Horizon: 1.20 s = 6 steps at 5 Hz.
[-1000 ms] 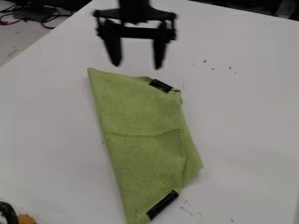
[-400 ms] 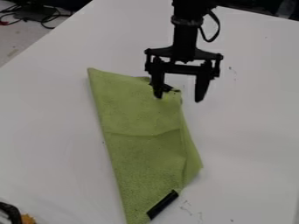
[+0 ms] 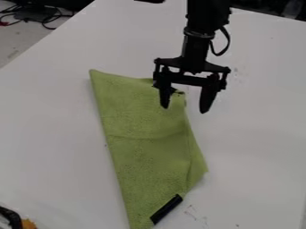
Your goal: Move the cloth to the left side of the table
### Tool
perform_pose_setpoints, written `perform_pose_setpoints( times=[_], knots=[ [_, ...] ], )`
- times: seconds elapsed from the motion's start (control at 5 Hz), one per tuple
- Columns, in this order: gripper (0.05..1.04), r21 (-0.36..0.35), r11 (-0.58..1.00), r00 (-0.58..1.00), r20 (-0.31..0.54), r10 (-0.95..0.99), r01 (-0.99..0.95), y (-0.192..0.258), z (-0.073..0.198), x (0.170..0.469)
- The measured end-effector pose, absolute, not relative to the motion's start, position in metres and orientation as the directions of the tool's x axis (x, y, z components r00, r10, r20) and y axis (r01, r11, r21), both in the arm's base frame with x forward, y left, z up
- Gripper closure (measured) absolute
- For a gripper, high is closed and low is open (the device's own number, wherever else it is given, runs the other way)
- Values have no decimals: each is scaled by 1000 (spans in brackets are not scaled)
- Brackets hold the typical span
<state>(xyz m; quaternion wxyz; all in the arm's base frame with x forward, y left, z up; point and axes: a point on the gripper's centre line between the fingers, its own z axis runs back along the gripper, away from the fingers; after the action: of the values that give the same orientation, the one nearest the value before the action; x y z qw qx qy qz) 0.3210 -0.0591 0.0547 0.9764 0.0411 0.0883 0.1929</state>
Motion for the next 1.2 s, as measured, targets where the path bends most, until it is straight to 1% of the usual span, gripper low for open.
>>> perform_pose_setpoints(
  times=[0.2,0.6,1.0,1.2],
  knots=[
    [83,151,896,885,-155,439,-418,-57,46,322],
    [83,196,831,831,-106,546,-521,-50,32,322],
    [83,200,822,823,-102,558,-533,-49,25,318],
    [83,219,819,821,-110,560,-530,-46,21,312]
  ],
)
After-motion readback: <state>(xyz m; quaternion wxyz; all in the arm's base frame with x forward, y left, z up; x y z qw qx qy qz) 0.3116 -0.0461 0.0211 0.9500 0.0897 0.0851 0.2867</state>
